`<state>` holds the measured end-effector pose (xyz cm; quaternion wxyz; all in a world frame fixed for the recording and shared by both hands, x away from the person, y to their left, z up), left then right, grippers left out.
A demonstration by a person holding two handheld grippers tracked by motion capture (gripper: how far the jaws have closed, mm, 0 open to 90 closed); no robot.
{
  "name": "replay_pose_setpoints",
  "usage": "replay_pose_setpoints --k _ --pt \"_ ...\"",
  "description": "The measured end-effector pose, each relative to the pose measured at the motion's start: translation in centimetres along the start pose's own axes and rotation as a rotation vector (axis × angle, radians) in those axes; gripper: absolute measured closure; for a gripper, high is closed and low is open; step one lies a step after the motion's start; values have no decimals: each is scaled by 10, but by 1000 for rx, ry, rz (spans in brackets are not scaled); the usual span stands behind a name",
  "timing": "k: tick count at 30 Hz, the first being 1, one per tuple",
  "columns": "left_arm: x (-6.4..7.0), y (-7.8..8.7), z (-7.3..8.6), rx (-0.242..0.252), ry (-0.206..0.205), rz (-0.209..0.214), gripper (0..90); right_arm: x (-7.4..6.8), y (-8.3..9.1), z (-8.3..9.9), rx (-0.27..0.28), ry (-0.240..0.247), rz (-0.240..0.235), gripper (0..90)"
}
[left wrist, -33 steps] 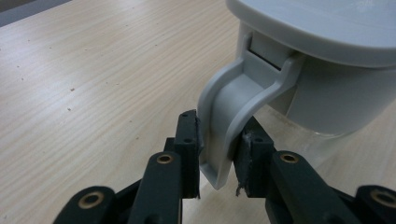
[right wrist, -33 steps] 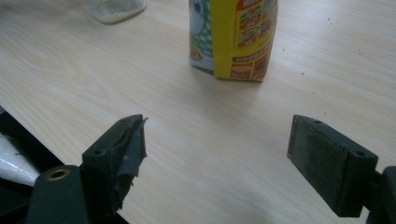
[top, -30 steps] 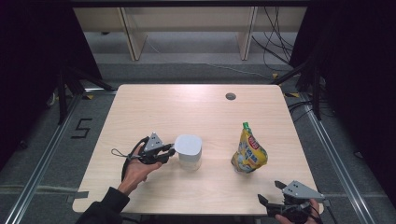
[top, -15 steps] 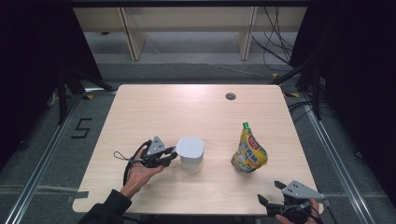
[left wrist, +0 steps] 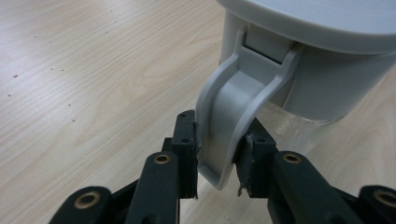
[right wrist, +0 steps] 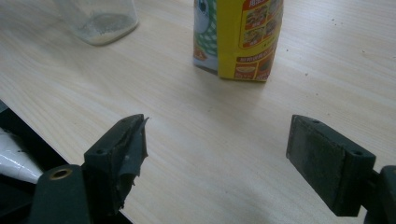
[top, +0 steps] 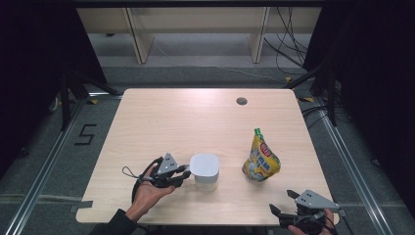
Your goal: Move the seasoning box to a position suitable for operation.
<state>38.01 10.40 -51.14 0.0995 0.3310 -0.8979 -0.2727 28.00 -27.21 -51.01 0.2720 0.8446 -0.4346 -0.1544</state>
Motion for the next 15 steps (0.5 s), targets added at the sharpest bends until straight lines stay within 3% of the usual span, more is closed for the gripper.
replay_pose_setpoints --k 1,5,9,10,11,15 --pt "-1 1 1 -8 -16 1 706 0 0 0 0 0 0 209" --pt "3 2 2 -3 11 5 703 -2 0 1 -15 -20 -21 210" --pt "8 4 3 1 -10 19 701 0 0 0 -3 4 -4 210" --pt "11 4 3 9 -16 20 701 -1 0 0 -11 -3 -10 210" --pt "11 5 4 -15 -31 34 701 -2 0 1 -15 -21 -17 210" --pt "18 3 3 21 -18 33 701 -1 -1 0 -6 0 -7 210"
Point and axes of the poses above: each handheld gripper's, and its own axes: y roughly backward along the jaws, z roughly out of its underside, x roughly to its right, the point moved 4 cm from there along -y, roughly forward along the jaws
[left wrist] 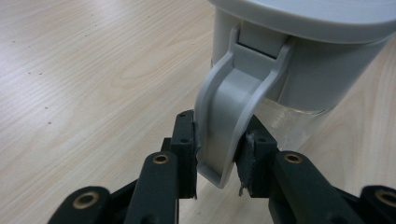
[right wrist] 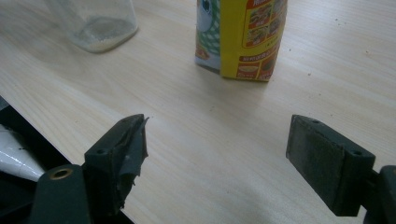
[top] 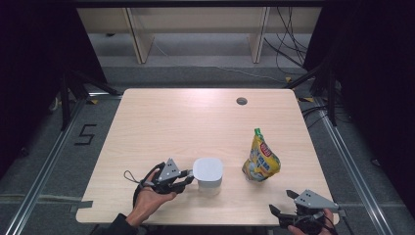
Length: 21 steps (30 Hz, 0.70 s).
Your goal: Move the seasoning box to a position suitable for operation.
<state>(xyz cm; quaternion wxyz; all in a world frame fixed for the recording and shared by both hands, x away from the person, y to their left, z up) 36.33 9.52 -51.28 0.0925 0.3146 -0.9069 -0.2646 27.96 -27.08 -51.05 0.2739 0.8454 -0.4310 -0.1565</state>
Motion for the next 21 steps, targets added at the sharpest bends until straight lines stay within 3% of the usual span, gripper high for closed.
replay_pose_setpoints --k 1,3,5,6,7,9,10,13,16,17,18,21 --pt "0 2 0 -21 -23 -2 701 0 0 0 0 -1 -1 210" --pt "4 1 0 -4 -9 5 702 -1 0 0 -3 -15 -17 210" --pt "6 2 1 -7 -28 22 701 0 0 0 -2 5 2 210" --pt "8 1 2 0 -17 21 701 0 0 0 2 8 -1 210" --pt "8 2 2 -8 -35 18 701 -1 0 0 1 -1 -2 210" --pt "11 1 2 11 -19 30 701 -3 0 1 -3 -17 -2 210" --pt "11 1 2 10 -34 28 701 0 0 0 2 8 -2 210" --pt "16 3 2 -9 -24 40 700 0 -1 0 2 10 -6 210" --pt "18 3 3 10 -19 41 698 -2 -1 1 -2 -7 -6 210" --pt "18 3 3 3 -24 49 698 1 -2 0 5 24 -3 210" --pt "18 3 2 -2 -16 52 697 -2 -1 1 -5 -11 -3 210" --pt "17 3 2 -1 8 60 684 -2 -1 2 -6 -16 -8 209"
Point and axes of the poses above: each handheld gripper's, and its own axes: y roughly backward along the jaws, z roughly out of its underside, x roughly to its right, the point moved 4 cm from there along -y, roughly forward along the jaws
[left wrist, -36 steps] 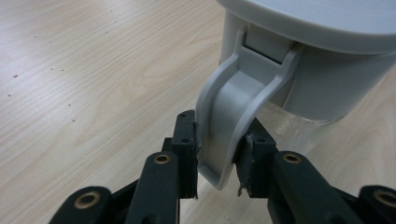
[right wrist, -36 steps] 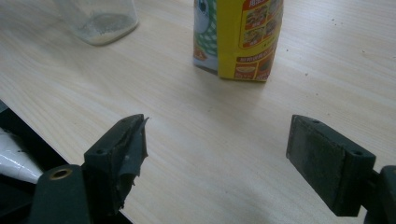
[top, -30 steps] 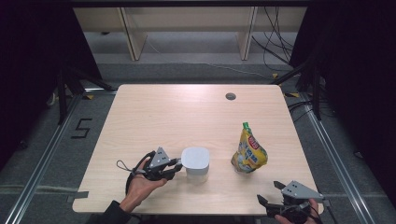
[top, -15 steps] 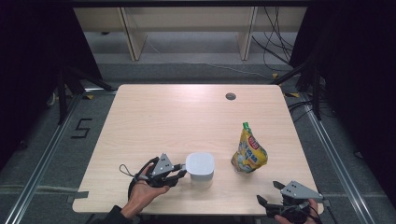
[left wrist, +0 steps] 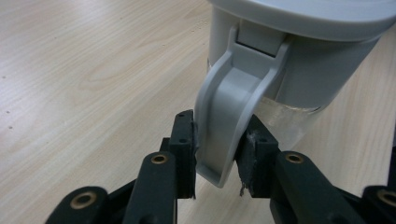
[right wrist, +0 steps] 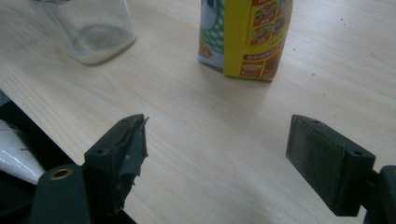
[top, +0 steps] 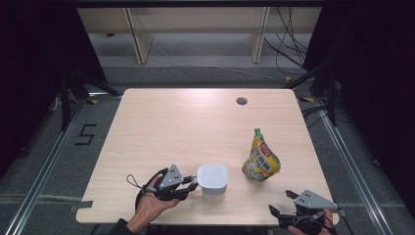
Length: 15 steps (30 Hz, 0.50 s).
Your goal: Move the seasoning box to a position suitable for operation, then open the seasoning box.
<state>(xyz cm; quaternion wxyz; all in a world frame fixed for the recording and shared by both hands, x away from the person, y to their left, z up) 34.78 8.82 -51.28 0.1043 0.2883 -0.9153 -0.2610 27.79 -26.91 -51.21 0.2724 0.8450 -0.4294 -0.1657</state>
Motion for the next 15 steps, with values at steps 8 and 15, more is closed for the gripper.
replay_pose_setpoints --k 8,15 --pt "-1 12 0 -5 -17 20 476 0 0 -1 -4 28 -11 209" --pt "-4 25 -2 24 32 47 348 0 0 -1 1 34 -8 205"
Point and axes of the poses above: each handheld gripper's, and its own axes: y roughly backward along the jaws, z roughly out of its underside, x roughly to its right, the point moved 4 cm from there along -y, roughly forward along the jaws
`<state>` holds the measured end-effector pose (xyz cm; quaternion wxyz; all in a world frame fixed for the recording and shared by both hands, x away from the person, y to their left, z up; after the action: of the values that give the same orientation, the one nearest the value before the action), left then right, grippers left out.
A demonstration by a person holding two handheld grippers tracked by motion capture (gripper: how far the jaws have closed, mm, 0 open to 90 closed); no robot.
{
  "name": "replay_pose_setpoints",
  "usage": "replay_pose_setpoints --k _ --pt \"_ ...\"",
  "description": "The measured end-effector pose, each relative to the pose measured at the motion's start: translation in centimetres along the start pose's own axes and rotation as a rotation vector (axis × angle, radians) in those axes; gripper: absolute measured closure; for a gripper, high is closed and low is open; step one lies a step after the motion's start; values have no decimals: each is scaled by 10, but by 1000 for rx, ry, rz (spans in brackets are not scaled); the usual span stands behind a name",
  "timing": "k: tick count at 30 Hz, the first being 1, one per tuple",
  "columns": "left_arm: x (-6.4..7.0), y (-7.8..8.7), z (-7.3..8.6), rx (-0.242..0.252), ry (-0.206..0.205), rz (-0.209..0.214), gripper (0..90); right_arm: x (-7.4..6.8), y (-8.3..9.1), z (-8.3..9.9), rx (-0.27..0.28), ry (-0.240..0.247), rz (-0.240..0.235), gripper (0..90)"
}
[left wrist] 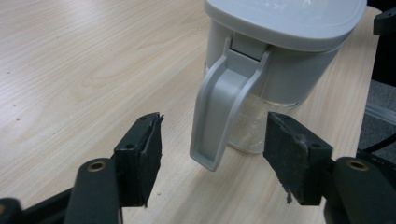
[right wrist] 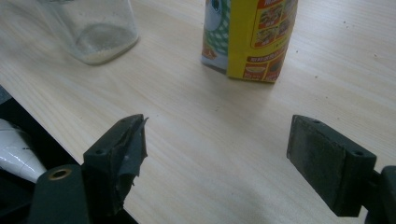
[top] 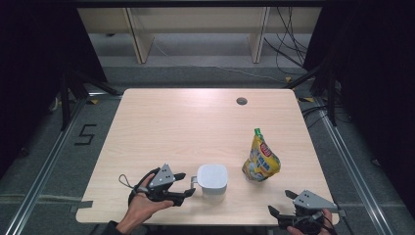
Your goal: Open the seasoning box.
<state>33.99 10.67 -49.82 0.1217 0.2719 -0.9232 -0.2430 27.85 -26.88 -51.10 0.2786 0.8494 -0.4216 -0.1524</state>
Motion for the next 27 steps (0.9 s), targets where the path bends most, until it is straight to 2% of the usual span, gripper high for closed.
replay_pose_setpoints --k 1,2,3,4,5,7,8,9,10,11,12,13,14,15,16,17,18,19,20,21,22,23,26,27 --pt "0 2 -1 4 11 5 343 0 0 0 1 -1 1 204" --pt "-1 4 -1 -2 4 3 331 0 0 0 -4 -11 -1 200" --pt "1 5 -3 13 18 14 324 -1 -1 0 -3 -17 -4 198" --pt "1 7 -3 1 8 7 321 -1 -1 1 -5 -15 -3 195" --pt "3 7 -4 16 20 15 322 -1 0 1 -9 -8 6 192" --pt "6 10 -5 22 18 16 329 -1 0 0 -9 -10 7 202" --pt "7 11 -6 24 16 14 331 -2 0 0 -10 -12 0 216" --pt "6 12 -7 21 -13 15 332 -3 -1 0 -5 -3 1 216" --pt "9 13 -7 25 18 15 340 -5 0 0 -11 -22 10 209" --pt "9 13 -8 24 16 14 361 -3 -1 -2 -3 13 -12 200" --pt "9 15 -9 26 21 10 381 -3 0 -2 -8 27 -4 199" --pt "10 16 -10 36 22 18 415 -6 0 -2 -7 -13 1 198" --pt "10 17 -10 41 12 14 449 -4 -1 -3 7 21 0 192" --pt "11 18 -11 46 -2 16 493 -4 -1 -3 7 16 -6 186" --pt "13 19 -13 64 13 19 561 -4 -1 -3 22 21 -8 182" --pt "12 21 -14 60 -14 11 611 -3 -1 -4 24 43 -2 180" --pt "13 21 -16 69 -24 7 665 -5 -1 -3 20 26 -13 176" --pt "14 22 -17 67 -22 1 698 -5 0 -3 17 25 -3 172" --pt "13 22 -18 69 -54 6 739 -6 0 -4 18 19 -9 171" --pt "14 22 -18 72 -39 -3 760 -4 0 -4 27 42 0 171" --pt "13 22 -19 73 -56 -10 790 -5 0 -4 25 35 2 169" --pt "14 22 -19 75 -52 -13 812 -9 0 -3 11 -18 -8 169" --pt "12 22 -22 80 -74 -4 863 -6 -1 -4 25 27 -13 182" --pt "13 22 -22 81 -54 -10 869 -9 -1 -4 21 3 -11 182"
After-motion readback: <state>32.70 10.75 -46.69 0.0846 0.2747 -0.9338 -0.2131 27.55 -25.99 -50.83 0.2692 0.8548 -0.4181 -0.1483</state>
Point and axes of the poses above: each handheld gripper's, and its own axes: y roughly backward along the jaws, z roughly out of its underside, x roughly to its right, the point moved 4 cm from there along -y, roughly forward along the jaws
